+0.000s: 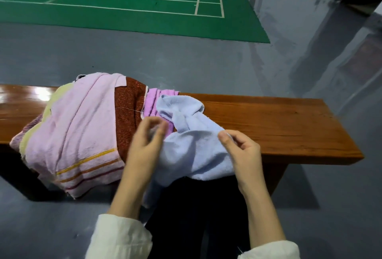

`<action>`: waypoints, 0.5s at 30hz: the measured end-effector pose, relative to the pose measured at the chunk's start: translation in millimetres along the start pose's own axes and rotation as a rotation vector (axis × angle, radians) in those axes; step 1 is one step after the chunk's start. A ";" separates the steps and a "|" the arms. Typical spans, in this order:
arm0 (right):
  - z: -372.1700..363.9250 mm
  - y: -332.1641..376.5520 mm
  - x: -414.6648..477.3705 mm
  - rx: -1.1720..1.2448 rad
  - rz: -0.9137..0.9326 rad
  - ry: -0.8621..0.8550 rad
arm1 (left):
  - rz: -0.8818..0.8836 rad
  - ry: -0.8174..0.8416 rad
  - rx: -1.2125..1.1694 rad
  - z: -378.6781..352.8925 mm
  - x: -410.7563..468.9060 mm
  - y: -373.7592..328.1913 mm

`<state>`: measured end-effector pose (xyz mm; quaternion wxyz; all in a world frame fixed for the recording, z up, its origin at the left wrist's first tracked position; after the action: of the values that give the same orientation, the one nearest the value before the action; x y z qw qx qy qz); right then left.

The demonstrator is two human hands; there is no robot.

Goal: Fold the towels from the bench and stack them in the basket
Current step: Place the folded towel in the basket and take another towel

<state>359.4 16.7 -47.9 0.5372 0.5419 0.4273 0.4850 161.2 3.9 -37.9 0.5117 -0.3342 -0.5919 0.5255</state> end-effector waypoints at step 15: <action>13.2 8.0 -0.3 -0.193 -0.002 0.206 | 0.027 -0.010 0.196 5.7 -1.7 4.2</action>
<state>371.9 13.7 -39.3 0.5405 0.4345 0.4324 0.5763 155.6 1.7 -42.0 0.5318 -0.2882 -0.5356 0.5893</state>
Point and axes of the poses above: each hand's wrist, its own x-axis towards the middle knuckle, its own z-axis out of the back of the hand, y = z × x, the point moved 2 cm from there along x, towards the middle knuckle, and after that the axes turned 4 degrees about -x, right-handed, at the moved point
